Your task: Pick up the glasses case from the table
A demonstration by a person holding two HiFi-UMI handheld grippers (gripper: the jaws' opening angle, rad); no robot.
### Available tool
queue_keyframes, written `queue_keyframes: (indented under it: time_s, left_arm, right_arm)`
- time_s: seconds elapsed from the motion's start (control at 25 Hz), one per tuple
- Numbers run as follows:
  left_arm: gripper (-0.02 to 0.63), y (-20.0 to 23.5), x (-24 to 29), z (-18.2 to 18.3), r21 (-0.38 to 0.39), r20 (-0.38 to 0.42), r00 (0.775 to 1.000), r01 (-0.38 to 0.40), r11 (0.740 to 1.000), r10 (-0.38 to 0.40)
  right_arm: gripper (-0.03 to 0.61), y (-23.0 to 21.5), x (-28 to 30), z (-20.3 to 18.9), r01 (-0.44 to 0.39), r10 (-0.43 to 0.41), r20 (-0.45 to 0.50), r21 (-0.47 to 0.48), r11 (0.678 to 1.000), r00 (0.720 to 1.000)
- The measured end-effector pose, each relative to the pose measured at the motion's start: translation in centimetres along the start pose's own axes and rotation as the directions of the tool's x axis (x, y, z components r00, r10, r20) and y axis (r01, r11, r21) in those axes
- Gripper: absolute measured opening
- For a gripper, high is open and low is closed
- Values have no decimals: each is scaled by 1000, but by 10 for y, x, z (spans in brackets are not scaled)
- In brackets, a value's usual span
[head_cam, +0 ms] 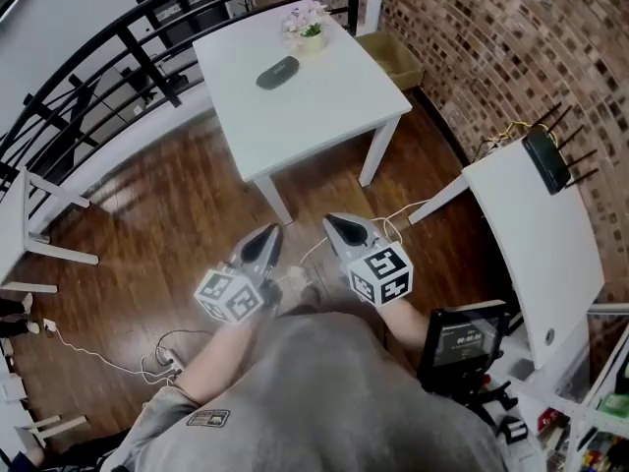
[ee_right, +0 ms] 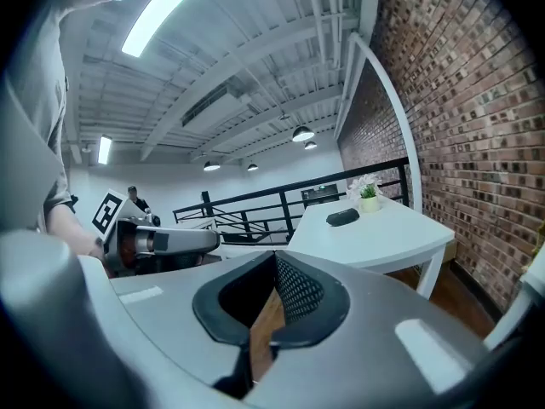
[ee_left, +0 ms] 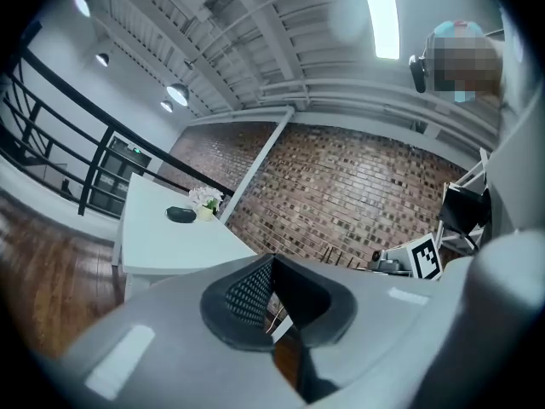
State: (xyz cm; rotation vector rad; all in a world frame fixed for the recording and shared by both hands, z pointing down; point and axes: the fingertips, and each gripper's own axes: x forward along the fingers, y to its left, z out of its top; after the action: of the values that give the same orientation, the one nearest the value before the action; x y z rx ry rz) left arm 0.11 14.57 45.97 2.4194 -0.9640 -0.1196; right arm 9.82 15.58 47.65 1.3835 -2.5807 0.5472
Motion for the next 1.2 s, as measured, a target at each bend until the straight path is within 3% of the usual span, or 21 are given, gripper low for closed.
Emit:
queue_keyframes:
  time_s: [0.36,0.6,0.92,1.2]
  left_arm:
    - [2,85,64,63,21,25,999,21,1000,-22]
    - [2,121,77,79,3,27,1000,-4,1000,4]
    - [2,175,110,94,-20,40,996,-77,997,78]
    - [2,227,171,112,-28,21,989,-146,989,147]
  right_arm:
    - [11,-53,104,56,8,-11,-30,-103,995,999]
    - [12,-78,149,71,-7,-5,-76,-157,988,997]
    - [11,-122,218,86,-50,22,-126,-219,974,992]
    - [12,-165,289,103,-131,84,-181,-264,956,980]
